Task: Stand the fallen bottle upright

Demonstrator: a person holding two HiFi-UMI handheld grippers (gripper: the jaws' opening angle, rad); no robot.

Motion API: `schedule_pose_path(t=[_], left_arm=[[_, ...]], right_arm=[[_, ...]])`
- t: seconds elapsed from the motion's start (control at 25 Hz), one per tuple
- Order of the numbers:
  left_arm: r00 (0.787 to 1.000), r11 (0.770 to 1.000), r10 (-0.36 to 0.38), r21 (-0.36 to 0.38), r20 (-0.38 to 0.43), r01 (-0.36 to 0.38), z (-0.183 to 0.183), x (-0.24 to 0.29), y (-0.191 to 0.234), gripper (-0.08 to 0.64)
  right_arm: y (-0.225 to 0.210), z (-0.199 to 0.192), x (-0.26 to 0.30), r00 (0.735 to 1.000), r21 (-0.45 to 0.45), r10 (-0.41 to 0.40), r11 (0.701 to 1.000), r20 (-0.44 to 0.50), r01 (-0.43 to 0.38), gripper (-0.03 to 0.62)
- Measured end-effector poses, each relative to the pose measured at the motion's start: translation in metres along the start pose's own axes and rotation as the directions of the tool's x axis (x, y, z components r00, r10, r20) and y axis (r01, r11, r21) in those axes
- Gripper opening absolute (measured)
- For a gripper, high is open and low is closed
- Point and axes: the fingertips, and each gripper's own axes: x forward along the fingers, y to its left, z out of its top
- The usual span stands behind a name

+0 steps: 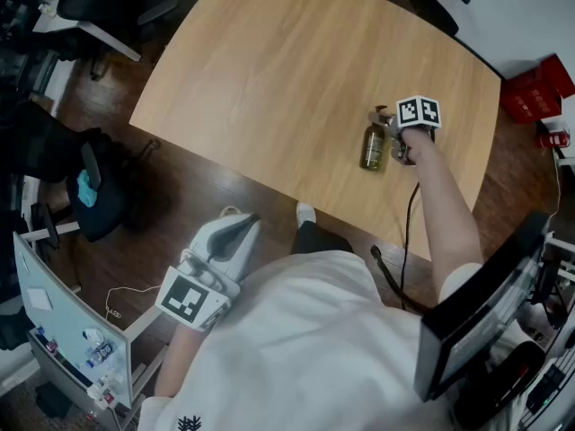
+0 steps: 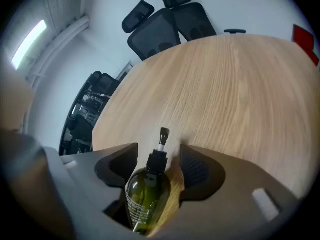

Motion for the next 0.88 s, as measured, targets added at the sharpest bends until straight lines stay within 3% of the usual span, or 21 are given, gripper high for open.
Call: schedule_pose_path(t=[0.08, 0.24, 0.4, 0.52, 0.72, 0.88], left_arm=[[1.0, 1.0, -0.001, 0.002, -0.009, 0.001, 0.003, 0.008, 0.002, -0.002], [1.0, 1.0, 0.008, -0.005, -0.016, -0.008, 0.009, 0.023, 0.009, -0.002], [1.0, 1.0, -0.01, -0.005, -0.021, 0.01, 0.014, 0.036, 0.008, -0.002], [0.999, 1.0, -0.027, -0.002, -0.027, 0.027, 0.018, 0.041, 0.006, -0.002], [0.998, 0.998, -0.054, 0.011, -0.029, 0.054, 0.02, 0.045, -0.001, -0.002], [0.997, 0.997, -0.074, 0.016, -0.033, 0.075, 0.019, 0.046, -0.009, -0.002]], right_arm=[[-0.002, -0.004, 0.005, 0.999, 0.033, 0.024, 0.999, -0.028, -0.023, 0.262], [0.001, -0.006, 0.005, 0.997, 0.043, 0.06, 0.997, -0.043, -0.058, 0.159], [0.011, -0.002, -0.005, 0.998, -0.027, 0.056, 0.998, 0.013, -0.055, 0.139], [0.031, 0.01, -0.024, 0.993, -0.149, 0.062, 0.988, 0.105, -0.046, 0.135], [0.062, 0.025, -0.065, 0.957, -0.375, 0.058, 0.925, 0.285, 0.055, 0.129], [0.077, 0.019, -0.089, 0.911, -0.485, 0.076, 0.862, 0.406, 0.144, 0.127]])
